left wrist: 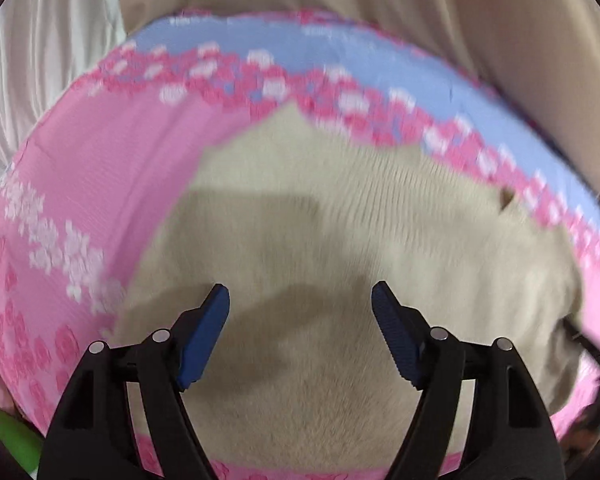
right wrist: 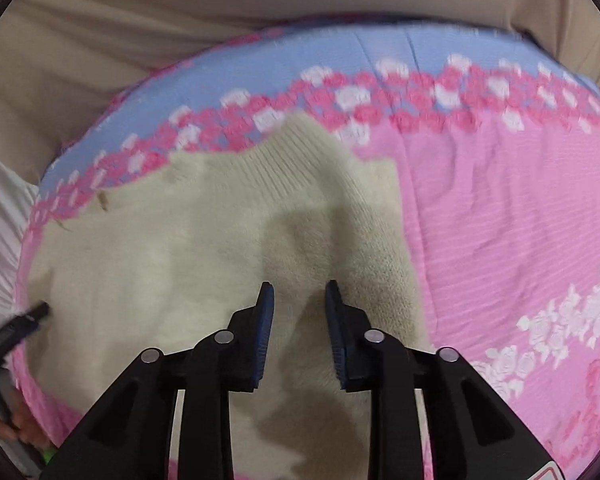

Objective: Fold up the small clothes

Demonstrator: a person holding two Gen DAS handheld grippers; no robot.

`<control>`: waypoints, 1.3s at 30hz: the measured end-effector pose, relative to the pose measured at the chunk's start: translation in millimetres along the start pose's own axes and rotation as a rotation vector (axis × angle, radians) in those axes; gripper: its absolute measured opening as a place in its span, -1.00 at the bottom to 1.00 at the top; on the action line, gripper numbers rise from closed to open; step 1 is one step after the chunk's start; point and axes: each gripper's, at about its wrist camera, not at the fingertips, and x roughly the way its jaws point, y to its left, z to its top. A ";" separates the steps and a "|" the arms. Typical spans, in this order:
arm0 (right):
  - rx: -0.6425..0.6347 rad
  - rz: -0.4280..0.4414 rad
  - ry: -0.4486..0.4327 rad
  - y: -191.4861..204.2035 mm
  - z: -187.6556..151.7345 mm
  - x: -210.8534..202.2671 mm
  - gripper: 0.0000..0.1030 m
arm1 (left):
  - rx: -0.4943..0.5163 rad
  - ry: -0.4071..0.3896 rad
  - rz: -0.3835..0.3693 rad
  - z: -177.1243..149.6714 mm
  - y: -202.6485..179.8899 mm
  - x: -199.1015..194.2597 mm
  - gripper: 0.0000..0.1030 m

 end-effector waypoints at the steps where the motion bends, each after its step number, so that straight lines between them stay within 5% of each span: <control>1: -0.031 0.010 -0.047 6.8 -1.1 -18.0 -0.40 | -0.003 0.004 -0.005 -2.9 0.7 0.9 0.38; 2: -0.062 0.022 -0.084 12.7 -4.2 -31.8 -0.31 | -0.002 0.001 -0.006 -7.8 1.7 -1.4 0.39; 4: -0.115 0.008 -0.136 21.4 -17.0 -46.1 0.29 | 0.023 -0.001 0.033 -14.5 2.7 0.5 0.43; 5: -0.134 -0.003 -0.146 23.0 -24.7 -44.8 0.36 | 0.031 0.011 0.053 -17.4 3.9 6.0 0.48; 7: -0.138 -0.046 -0.093 21.0 -38.0 -28.5 0.34 | 0.033 0.022 0.066 -23.1 6.0 14.1 0.52; 10: -0.055 0.027 -0.041 15.1 -41.5 -18.1 0.29 | 0.065 0.017 0.090 -25.7 0.7 16.5 0.60; 13: -0.103 0.020 -0.004 25.6 -40.3 -4.1 0.34 | 0.063 0.019 0.094 -26.4 2.2 18.7 0.66; 19: -0.128 -0.007 0.086 40.9 -41.3 27.9 0.90 | 0.066 0.027 0.094 -26.7 0.4 19.8 0.71; 24: -0.220 -0.178 0.145 69.8 -35.7 51.2 0.90 | 0.068 0.038 0.078 -25.5 1.0 22.2 0.82; 31: -0.120 -0.195 0.068 66.7 -33.6 55.1 0.90 | 0.066 0.054 0.068 -22.4 -1.1 27.3 0.91; 35: -0.109 -0.212 0.096 69.5 -27.4 56.6 0.90 | 0.035 0.040 0.074 -20.8 -0.4 29.8 0.91; 37: -0.128 -0.208 0.088 74.5 -25.4 51.1 0.69 | 0.024 0.021 0.077 -19.2 -0.4 28.3 0.91; 39: -0.168 -0.187 0.051 82.6 -25.9 32.7 -0.15 | 0.008 0.044 0.051 -13.5 0.9 21.1 0.89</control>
